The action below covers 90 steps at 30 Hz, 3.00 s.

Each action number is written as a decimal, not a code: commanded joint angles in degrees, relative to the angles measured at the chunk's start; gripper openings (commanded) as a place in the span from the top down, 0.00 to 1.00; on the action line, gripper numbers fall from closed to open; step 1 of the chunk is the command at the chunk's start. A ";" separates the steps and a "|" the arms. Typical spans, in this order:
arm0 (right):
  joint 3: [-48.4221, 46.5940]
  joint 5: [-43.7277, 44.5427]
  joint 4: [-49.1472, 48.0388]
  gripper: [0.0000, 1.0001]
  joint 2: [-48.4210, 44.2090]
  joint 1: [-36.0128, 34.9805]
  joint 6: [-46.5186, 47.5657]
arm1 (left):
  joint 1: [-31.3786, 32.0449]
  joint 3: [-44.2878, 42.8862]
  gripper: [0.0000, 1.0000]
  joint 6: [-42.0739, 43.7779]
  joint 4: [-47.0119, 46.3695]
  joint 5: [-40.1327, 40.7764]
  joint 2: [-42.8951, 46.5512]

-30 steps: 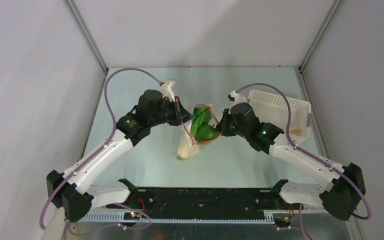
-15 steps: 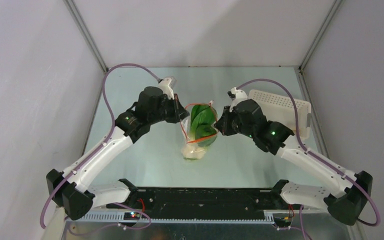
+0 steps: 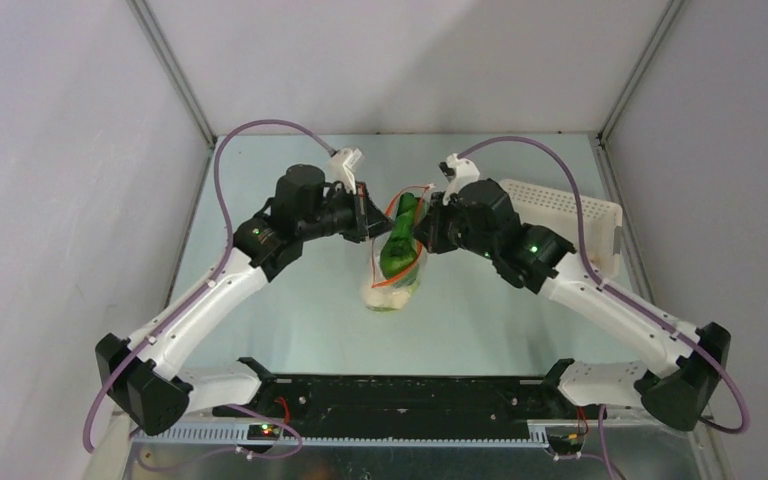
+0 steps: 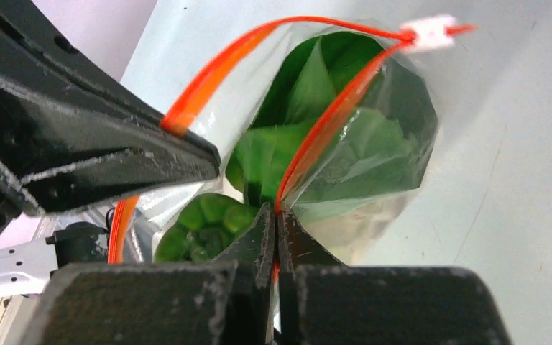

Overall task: Place the food in the zip-top bag and seal the zipper
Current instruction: Adjust the zipper food storage bag at the center of the board.

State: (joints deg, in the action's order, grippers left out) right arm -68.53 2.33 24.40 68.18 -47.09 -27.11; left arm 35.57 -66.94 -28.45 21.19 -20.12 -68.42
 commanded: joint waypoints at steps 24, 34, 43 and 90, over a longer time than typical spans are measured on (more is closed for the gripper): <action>-8.75 -22.87 -12.91 1.00 13.50 6.99 22.78 | 9.12 18.39 0.91 -21.16 -16.90 15.38 11.81; -8.77 -40.31 -14.41 1.00 14.62 9.94 24.06 | 17.22 17.76 0.93 -30.11 -25.24 29.44 7.15; -8.80 -44.98 -11.12 1.00 14.89 11.19 23.66 | 20.83 14.09 0.83 -29.12 -27.62 32.69 3.23; -15.41 -69.59 5.90 1.00 23.61 17.95 39.28 | -22.26 35.92 0.08 22.96 -37.69 -39.75 23.06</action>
State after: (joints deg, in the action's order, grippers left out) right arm -79.50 -63.42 25.76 91.39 -28.71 7.27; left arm 16.78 -29.56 -7.75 -10.98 -49.23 -41.91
